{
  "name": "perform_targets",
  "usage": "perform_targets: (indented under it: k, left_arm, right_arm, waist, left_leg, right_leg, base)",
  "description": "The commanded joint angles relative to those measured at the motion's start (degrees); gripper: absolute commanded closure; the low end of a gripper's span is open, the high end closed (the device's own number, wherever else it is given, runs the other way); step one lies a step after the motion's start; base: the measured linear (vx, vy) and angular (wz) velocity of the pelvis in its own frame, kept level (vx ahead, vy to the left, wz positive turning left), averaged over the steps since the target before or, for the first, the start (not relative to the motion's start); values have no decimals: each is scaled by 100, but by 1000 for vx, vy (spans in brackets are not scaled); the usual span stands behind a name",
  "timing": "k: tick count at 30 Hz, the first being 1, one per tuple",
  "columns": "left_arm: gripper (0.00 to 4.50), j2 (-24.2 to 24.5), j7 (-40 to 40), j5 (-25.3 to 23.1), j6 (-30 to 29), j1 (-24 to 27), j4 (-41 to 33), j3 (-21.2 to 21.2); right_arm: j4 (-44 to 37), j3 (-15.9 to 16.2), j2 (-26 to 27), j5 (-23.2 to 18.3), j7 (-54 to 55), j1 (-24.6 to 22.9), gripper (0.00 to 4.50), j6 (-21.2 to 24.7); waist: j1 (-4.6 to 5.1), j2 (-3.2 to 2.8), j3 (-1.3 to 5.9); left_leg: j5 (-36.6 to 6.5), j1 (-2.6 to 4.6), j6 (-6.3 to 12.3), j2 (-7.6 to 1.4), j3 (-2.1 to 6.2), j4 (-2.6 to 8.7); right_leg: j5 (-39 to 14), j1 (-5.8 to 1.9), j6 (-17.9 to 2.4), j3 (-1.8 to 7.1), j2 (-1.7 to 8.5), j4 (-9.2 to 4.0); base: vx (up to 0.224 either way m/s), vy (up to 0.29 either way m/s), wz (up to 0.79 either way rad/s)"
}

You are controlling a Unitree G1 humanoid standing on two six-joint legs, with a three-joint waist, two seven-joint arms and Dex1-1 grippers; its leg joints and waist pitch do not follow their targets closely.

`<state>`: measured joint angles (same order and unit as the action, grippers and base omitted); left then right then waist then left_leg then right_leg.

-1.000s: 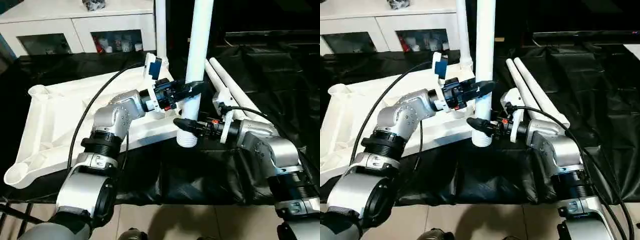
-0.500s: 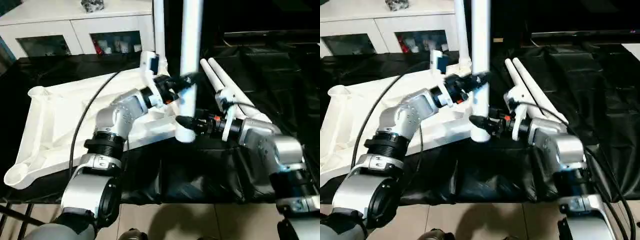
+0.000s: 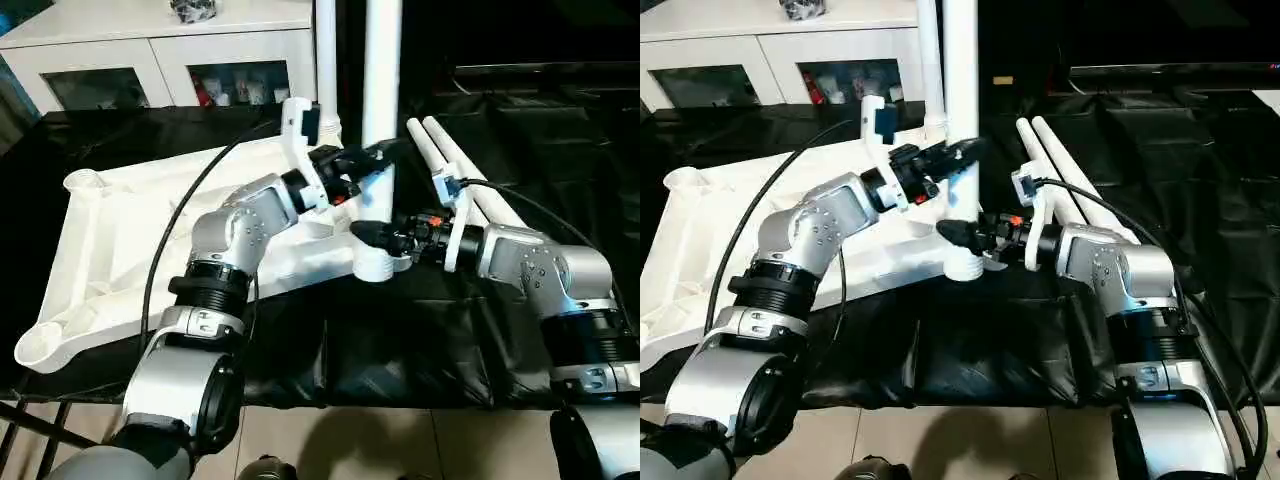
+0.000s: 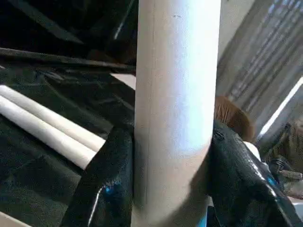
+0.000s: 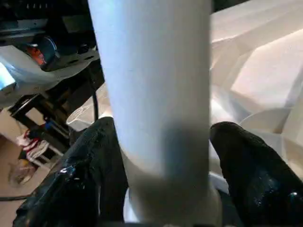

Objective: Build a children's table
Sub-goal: Insert table leg to table base

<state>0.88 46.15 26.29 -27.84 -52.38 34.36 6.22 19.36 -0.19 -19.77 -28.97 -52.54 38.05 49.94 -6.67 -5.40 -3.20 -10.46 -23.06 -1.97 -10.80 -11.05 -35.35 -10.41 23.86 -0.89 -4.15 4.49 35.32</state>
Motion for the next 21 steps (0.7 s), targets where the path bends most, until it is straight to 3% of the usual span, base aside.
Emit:
perform_targets:
  k: [1, 5, 6, 21]
  left_arm:
    - [264, 40, 89, -52, -33, -4, -189, -73]
    - [264, 46, 143, -67, -77, 15, -248, -181]
    - [264, 55, 152, -62, -86, 14, -255, -203]
    - [264, 105, 278, -60, -130, -23, -231, -314]
  right_arm:
    - [32, 81, 7, -1, -23, 162, 102, 104]
    - [77, 169, -3, 38, -46, 211, 102, 95]
    - [80, 209, -11, 70, -60, 216, 129, 83]
    - [21, 482, -123, 256, -224, 126, 247, 14]
  waist:
    - [-29, 108, 518]
    - [-31, 121, 519]
    - [-31, 114, 522]
    - [-28, 117, 528]
  left_leg:
    - [-190, 110, 602, -203, 132, 284]
    - [-182, 109, 575, -204, 129, 283]
    - [-151, 105, 580, -198, 128, 277]
    - [-145, 109, 610, -198, 127, 269]
  right_leg:
    - [-329, -394, -1379, 199, 377, -343]
    - [-348, -393, -1383, 205, 380, -339]
    - [-285, -394, -1390, 205, 375, -331]
    - [-198, -392, -1419, 204, 369, -321]
  base:
    - [0, 0, 0]
    - [0, 0, 0]
    - [0, 0, 0]
    - [0, 0, 0]
